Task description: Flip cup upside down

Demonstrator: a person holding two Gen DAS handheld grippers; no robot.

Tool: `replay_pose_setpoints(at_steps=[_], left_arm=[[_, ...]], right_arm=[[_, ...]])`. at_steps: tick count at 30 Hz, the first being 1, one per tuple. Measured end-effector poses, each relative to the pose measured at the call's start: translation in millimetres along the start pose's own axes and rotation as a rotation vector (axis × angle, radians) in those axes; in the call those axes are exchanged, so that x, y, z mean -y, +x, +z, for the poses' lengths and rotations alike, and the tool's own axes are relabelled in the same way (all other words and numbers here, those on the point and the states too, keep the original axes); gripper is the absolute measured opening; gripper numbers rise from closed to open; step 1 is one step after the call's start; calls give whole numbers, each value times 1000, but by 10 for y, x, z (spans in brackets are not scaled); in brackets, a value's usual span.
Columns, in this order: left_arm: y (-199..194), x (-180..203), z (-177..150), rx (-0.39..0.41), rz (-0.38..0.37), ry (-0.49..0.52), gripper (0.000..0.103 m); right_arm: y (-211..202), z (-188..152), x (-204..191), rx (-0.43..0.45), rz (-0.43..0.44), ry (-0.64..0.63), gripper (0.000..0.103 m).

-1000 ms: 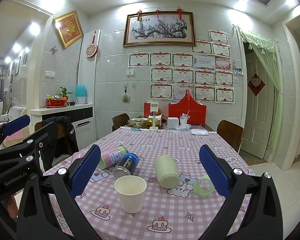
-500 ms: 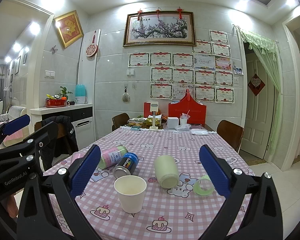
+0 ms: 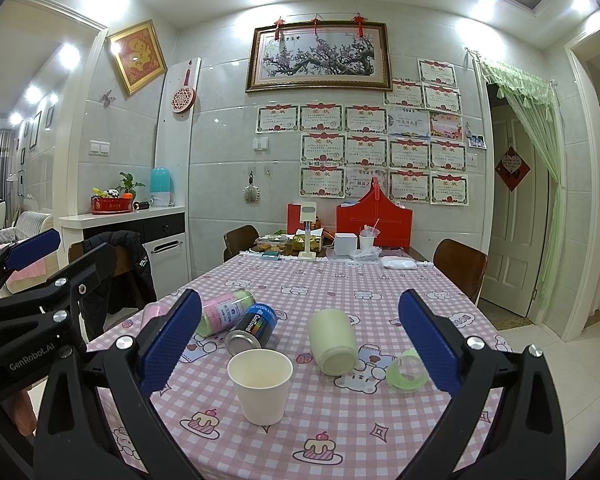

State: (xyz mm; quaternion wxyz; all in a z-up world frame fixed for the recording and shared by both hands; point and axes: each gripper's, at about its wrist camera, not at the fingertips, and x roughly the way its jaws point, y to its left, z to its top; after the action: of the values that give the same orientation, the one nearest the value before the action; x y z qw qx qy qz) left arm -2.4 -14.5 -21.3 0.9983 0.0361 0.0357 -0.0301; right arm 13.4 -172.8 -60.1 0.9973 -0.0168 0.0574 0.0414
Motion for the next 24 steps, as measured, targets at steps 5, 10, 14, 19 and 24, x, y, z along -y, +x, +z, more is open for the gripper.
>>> replay_pose_setpoints(at_steps=[5,10,14,19,24], left_arm=[[13,-17,-18,-1,0,0,82],[29,-23,-27,-8,1,2,82],[34,-24,-40,-9,0,4,82],[43,-7,-43,-12,1,8,82],[41,-12,-44,-10,2,8,82]], right_arm=[[18,-17,-1,-1,-1,0,95],[46,-53,1,-7,-2,1,95],[59,-78,10,-9,-3,1,95],[48,-81,12,-3,-4,3,95],[46,-92,19,-1,-4,3,95]])
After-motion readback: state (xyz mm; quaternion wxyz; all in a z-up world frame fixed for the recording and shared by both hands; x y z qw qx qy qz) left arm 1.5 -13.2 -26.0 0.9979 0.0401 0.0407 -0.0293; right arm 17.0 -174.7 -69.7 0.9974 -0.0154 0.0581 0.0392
